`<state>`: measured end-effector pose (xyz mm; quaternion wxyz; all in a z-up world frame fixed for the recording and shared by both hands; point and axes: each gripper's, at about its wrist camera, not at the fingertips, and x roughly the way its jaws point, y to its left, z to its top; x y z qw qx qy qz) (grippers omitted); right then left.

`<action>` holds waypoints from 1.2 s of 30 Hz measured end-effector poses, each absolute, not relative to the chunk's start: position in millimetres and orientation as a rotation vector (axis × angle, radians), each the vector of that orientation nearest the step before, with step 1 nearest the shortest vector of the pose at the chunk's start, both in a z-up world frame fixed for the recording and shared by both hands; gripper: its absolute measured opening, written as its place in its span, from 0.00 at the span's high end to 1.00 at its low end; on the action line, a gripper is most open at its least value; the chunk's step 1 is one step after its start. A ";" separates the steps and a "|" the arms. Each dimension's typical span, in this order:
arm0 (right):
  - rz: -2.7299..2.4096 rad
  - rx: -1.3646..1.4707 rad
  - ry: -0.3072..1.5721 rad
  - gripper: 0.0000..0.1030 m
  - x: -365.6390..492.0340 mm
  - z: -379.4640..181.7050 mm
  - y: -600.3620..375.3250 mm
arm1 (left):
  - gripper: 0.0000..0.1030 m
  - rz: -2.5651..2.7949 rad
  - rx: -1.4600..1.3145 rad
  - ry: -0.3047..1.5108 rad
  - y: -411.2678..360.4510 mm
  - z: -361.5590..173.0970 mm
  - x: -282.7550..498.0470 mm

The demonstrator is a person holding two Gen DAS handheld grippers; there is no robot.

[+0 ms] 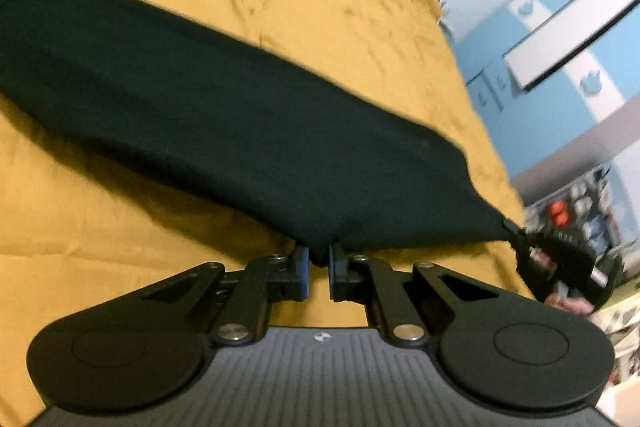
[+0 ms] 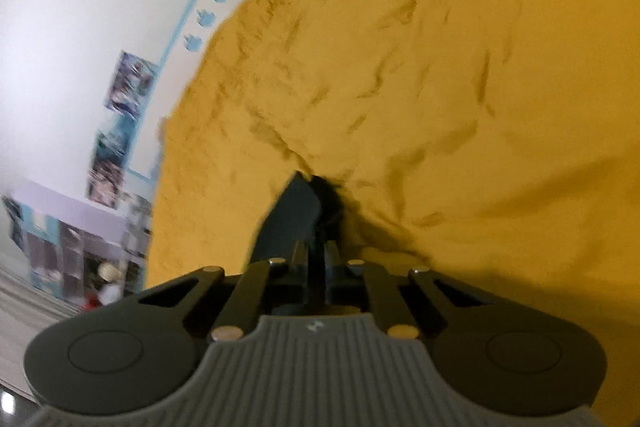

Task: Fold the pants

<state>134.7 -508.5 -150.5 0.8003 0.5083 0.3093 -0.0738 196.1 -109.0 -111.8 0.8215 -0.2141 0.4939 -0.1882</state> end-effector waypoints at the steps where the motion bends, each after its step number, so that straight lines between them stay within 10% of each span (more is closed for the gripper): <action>1: -0.174 1.088 0.686 0.98 135.8 -158.0 -508.1 | 0.92 -0.388 -0.471 1.076 -109.2 -120.9 198.6; 8: -0.187 1.019 0.716 0.96 136.1 -166.8 -503.0 | 0.88 -0.396 -0.464 1.158 -110.5 -144.3 203.0; 15: -0.234 0.621 0.721 0.66 135.8 -115.5 -465.0 | 0.70 -0.428 -0.298 1.097 -82.0 -105.6 186.7; 36: 0.047 0.187 0.805 0.66 151.9 -114.1 -274.5 | 0.36 0.168 0.302 0.910 184.4 -87.7 214.4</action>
